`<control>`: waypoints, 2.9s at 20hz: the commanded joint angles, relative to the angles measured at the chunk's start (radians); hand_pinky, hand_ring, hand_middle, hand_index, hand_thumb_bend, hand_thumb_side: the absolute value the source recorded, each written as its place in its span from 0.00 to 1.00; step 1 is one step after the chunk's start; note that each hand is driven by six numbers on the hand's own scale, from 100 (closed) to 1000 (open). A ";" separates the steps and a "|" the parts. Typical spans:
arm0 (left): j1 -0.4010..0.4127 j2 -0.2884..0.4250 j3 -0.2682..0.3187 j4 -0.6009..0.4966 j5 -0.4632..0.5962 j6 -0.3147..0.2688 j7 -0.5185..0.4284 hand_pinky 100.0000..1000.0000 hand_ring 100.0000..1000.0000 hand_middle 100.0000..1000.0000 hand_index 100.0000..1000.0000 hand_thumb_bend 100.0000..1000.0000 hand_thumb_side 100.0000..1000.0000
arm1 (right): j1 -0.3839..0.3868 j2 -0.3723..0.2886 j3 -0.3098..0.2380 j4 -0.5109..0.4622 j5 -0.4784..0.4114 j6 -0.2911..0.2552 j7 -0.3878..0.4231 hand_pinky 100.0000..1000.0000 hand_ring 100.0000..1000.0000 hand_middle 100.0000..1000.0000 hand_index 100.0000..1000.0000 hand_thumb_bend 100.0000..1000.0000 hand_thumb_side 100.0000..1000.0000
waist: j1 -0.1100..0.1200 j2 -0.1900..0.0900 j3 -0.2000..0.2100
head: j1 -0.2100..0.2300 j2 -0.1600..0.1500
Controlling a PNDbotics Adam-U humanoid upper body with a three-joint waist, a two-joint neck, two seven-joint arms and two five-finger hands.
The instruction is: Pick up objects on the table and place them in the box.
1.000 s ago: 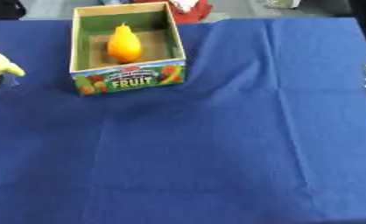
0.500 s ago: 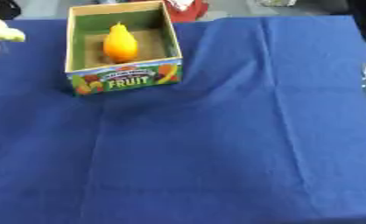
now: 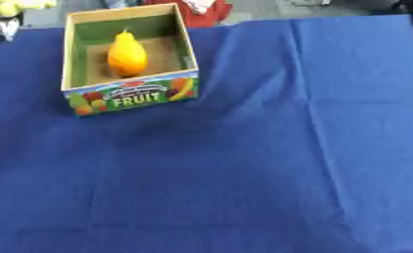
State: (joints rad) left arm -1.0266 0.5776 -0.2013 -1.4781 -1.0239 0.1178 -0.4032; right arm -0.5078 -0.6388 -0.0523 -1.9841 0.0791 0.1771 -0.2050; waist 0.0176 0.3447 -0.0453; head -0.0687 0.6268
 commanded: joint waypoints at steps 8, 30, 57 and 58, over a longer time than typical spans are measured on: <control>-0.112 -0.081 -0.020 0.074 -0.023 -0.037 0.105 0.04 0.48 0.34 0.45 0.00 0.18 | -0.034 -0.040 0.008 -0.016 -0.069 -0.071 -0.035 0.64 0.76 0.62 0.87 0.00 1.00 | 0.008 0.006 -0.027 | 0.078 -0.041; -0.230 -0.201 0.022 0.462 -0.298 -0.114 0.193 0.51 0.88 0.80 0.92 0.11 0.55 | -0.086 -0.025 0.027 -0.016 -0.077 -0.065 -0.025 0.64 0.76 0.61 0.87 0.00 1.00 | 0.035 0.054 -0.108 | 0.137 -0.079; -0.138 -0.133 0.064 0.166 -0.084 0.000 0.203 0.60 0.90 0.80 0.92 0.48 0.93 | -0.045 -0.012 0.007 -0.016 -0.090 -0.053 -0.069 0.64 0.76 0.61 0.87 0.00 1.00 | -0.005 -0.010 -0.062 | 0.104 -0.018; -0.119 -0.123 0.070 0.110 -0.041 0.025 0.233 0.59 0.89 0.78 0.91 0.45 0.92 | -0.041 -0.012 0.006 -0.016 -0.091 -0.052 -0.072 0.64 0.76 0.61 0.87 0.00 1.00 | -0.007 -0.014 -0.058 | 0.098 -0.013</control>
State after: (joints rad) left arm -1.1308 0.4187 -0.1488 -1.2963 -1.1127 0.1216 -0.2018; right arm -0.5430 -0.6340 -0.0313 -1.9841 -0.0039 0.1244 -0.2700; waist 0.0132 0.3574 -0.1008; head 0.0364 0.6054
